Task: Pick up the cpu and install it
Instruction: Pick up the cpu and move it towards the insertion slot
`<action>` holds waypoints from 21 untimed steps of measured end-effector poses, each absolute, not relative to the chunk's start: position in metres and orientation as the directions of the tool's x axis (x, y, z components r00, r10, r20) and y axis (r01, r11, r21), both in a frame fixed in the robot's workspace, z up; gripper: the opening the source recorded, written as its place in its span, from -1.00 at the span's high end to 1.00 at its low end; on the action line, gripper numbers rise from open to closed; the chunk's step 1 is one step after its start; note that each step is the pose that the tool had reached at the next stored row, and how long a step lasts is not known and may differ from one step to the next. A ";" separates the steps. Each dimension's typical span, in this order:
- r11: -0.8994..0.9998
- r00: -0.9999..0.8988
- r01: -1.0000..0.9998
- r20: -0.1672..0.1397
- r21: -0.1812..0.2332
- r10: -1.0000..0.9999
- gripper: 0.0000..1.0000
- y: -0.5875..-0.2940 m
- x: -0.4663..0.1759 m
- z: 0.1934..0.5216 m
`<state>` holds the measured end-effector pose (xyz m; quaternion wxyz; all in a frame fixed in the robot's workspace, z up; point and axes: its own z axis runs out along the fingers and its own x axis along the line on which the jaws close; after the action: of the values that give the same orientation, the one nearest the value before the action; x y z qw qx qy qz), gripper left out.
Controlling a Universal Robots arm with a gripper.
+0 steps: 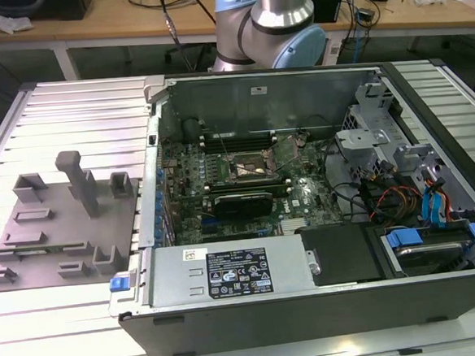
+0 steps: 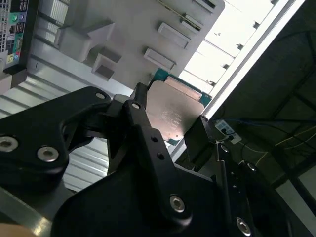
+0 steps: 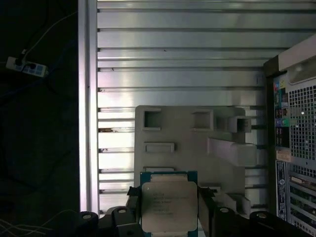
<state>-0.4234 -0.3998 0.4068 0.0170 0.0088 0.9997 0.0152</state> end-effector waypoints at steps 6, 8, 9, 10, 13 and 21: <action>0.999 -0.999 0.017 -0.034 0.030 0.018 -0.09 -0.399 -0.423 0.421; 0.999 -0.999 0.017 -0.034 0.030 0.018 -0.09 -0.399 -0.423 0.421; 0.999 -0.999 0.017 -0.034 0.030 0.018 -0.09 -0.399 -0.422 0.421; 0.999 -0.999 0.017 -0.034 0.030 0.018 -0.09 -0.399 -0.421 0.421; 0.999 -0.999 0.017 -0.034 0.030 0.018 -0.09 -0.399 -0.414 0.421; 0.999 -0.999 0.017 -0.034 0.030 0.018 -0.09 -0.399 -0.396 0.421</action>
<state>-0.3961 -0.3993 0.4212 0.0170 0.0087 0.9997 0.0150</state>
